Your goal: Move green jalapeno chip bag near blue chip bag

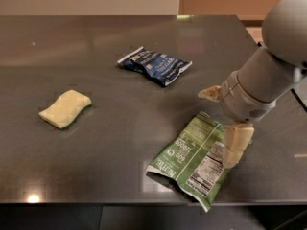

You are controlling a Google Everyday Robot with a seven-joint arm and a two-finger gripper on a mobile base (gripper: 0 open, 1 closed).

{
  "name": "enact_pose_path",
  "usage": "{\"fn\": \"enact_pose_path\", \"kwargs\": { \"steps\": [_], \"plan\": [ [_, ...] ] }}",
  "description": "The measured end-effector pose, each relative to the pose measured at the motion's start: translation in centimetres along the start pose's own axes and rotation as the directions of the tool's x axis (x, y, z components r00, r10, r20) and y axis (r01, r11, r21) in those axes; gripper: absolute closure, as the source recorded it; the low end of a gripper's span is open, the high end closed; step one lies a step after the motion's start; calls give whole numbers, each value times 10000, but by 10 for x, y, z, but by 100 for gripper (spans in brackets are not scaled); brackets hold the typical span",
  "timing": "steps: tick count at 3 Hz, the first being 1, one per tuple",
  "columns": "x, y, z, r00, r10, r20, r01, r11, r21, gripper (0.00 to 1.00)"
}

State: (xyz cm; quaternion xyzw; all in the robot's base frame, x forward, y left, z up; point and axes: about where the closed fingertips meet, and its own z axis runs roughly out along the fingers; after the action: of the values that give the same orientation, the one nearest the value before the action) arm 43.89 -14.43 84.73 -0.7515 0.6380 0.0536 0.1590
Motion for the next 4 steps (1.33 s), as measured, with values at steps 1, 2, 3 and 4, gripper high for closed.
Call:
{"fn": "enact_pose_path", "kwargs": {
  "steps": [1, 2, 3, 4],
  "plan": [
    [3, -2, 16, 9994, -330, 51, 331, 9993, -199, 0],
    [5, -1, 21, 9983, -583, 77, 585, 9978, -297, 18],
    [5, -2, 20, 9973, -723, 90, 726, 9969, -294, 41],
    [4, -3, 16, 9972, -750, 74, 752, 9968, -268, 65]
  ]
}}
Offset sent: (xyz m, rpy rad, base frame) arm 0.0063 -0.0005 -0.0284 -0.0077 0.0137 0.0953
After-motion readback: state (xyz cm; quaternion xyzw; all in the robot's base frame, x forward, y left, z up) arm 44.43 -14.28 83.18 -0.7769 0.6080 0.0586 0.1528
